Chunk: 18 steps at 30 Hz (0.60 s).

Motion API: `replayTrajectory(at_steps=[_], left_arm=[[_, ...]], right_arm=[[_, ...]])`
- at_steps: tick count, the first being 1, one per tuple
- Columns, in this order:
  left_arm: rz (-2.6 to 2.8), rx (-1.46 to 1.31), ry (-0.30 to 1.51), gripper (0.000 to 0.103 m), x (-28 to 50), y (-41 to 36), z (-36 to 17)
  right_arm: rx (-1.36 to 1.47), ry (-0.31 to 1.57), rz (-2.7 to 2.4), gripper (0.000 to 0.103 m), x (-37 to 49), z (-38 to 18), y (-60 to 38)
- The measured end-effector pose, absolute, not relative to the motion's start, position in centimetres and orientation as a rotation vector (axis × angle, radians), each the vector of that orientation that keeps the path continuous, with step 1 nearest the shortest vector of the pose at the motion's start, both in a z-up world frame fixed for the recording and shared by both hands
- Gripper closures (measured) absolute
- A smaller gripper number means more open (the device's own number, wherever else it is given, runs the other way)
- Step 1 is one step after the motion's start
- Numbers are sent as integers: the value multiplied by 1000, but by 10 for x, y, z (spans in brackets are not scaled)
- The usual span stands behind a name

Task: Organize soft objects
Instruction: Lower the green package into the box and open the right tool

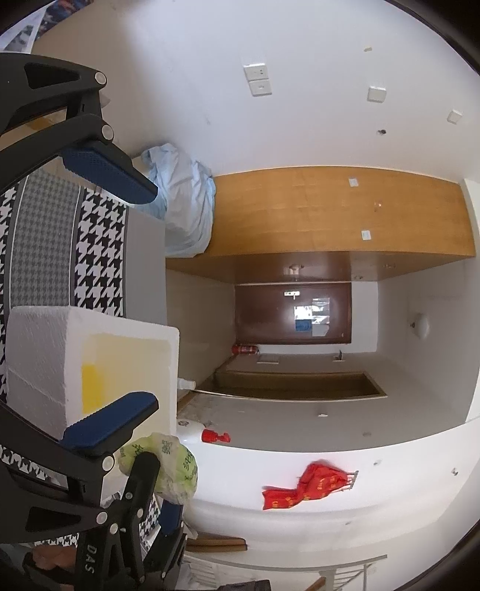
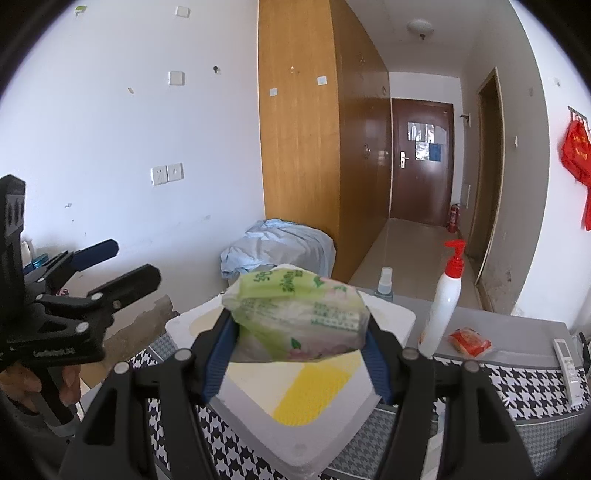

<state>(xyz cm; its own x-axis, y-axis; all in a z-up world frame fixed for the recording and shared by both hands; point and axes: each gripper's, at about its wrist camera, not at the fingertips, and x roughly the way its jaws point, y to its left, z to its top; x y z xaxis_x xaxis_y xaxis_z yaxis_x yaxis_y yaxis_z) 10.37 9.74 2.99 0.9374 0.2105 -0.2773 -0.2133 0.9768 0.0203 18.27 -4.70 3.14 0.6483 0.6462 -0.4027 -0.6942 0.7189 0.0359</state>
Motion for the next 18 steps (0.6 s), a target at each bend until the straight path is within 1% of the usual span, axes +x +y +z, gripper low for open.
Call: replayTrajectory(at_steps=[5, 8, 10, 12, 18], left_arm=[[226, -19, 279, 1, 99, 103, 30], [231, -20, 279, 1, 97, 106, 29], [234, -24, 282, 1, 96, 108, 28], [239, -24, 285, 1, 95, 109, 27], [247, -42, 291, 1, 91, 115, 24]], right_arm=[[-135, 428, 765, 33, 187, 29, -37], [-145, 428, 764, 29, 187, 27, -33], [-147, 429, 764, 23, 187, 26, -31], [-158, 430, 757, 20, 187, 25, -30], [-152, 431, 773, 19, 184, 25, -30]])
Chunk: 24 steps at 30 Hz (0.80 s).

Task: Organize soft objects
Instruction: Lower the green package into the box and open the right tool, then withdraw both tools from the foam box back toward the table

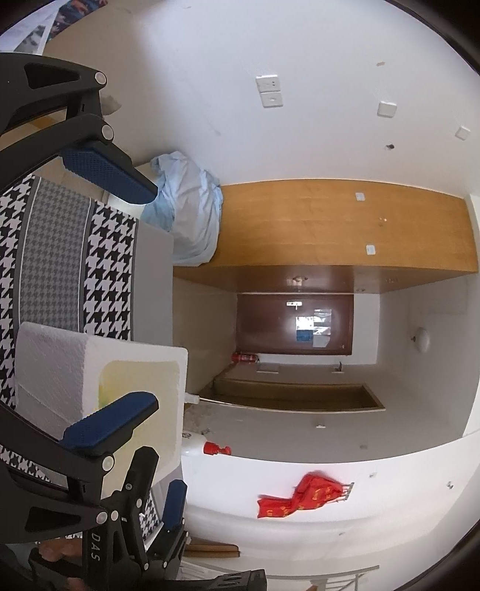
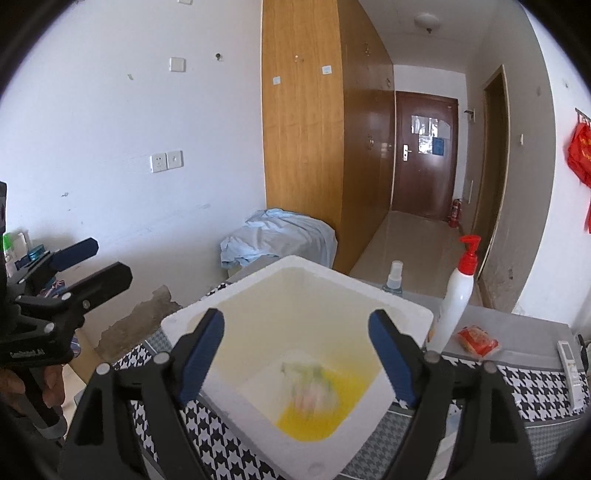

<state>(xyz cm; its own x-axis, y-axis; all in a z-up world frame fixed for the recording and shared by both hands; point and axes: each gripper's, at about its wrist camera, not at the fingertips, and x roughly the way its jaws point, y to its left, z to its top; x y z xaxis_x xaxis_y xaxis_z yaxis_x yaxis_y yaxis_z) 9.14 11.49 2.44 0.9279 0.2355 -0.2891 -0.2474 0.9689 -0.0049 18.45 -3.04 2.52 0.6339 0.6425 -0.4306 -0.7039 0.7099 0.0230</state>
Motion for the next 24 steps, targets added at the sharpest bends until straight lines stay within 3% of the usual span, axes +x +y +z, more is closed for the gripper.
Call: replayTrajectory(at_steps=[18, 24], left_arm=[[208, -46, 270, 1, 75, 96, 32], [181, -32, 249, 1, 67, 85, 39]], right_arm=[[-141, 364, 778, 14, 152, 37, -54], [-144, 322, 764, 7, 138, 41, -64]])
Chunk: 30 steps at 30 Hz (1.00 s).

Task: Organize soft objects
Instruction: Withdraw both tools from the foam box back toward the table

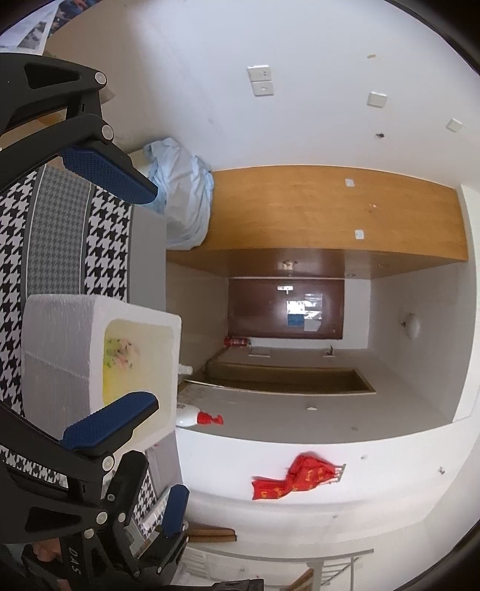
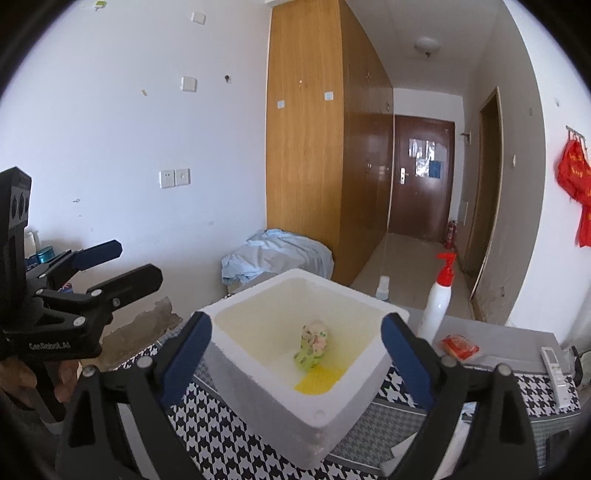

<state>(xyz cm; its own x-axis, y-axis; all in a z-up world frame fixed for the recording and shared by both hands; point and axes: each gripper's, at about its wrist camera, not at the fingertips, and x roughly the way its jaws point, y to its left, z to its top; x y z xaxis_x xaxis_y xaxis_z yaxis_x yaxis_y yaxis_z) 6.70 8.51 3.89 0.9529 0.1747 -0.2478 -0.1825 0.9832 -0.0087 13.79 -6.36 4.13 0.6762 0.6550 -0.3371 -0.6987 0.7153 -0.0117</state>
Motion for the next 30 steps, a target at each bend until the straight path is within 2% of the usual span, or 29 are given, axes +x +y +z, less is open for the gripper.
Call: replayTrajectory(at_steps=[30], left_arm=[[94, -6, 212, 1, 41, 51, 40]], right_arm=[[-120, 261, 707, 6, 102, 41, -108]])
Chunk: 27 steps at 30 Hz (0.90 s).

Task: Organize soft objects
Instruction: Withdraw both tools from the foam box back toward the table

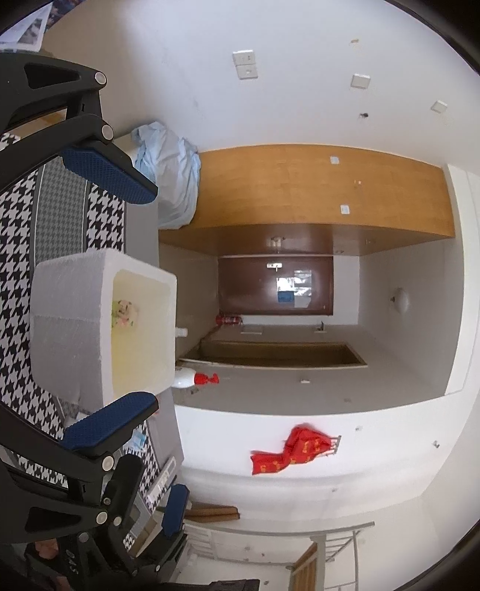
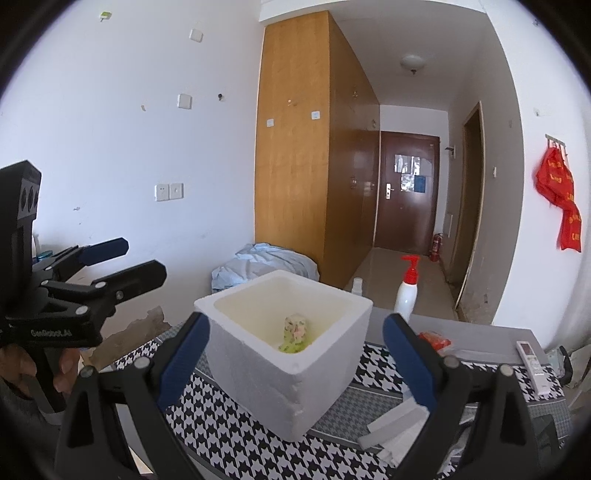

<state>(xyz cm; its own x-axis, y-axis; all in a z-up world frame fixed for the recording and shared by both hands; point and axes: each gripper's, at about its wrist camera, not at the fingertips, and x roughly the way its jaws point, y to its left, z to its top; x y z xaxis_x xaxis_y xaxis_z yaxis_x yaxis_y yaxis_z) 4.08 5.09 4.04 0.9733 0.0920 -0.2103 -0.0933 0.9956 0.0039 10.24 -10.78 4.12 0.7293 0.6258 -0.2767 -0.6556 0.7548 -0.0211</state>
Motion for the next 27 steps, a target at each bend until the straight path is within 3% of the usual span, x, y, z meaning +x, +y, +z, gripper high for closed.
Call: replayTrajectory(at_steps=[27], left_arm=[[46, -27, 205, 1, 33, 30, 11]], right_arm=[[-74, 315, 605, 6, 93, 10, -151]])
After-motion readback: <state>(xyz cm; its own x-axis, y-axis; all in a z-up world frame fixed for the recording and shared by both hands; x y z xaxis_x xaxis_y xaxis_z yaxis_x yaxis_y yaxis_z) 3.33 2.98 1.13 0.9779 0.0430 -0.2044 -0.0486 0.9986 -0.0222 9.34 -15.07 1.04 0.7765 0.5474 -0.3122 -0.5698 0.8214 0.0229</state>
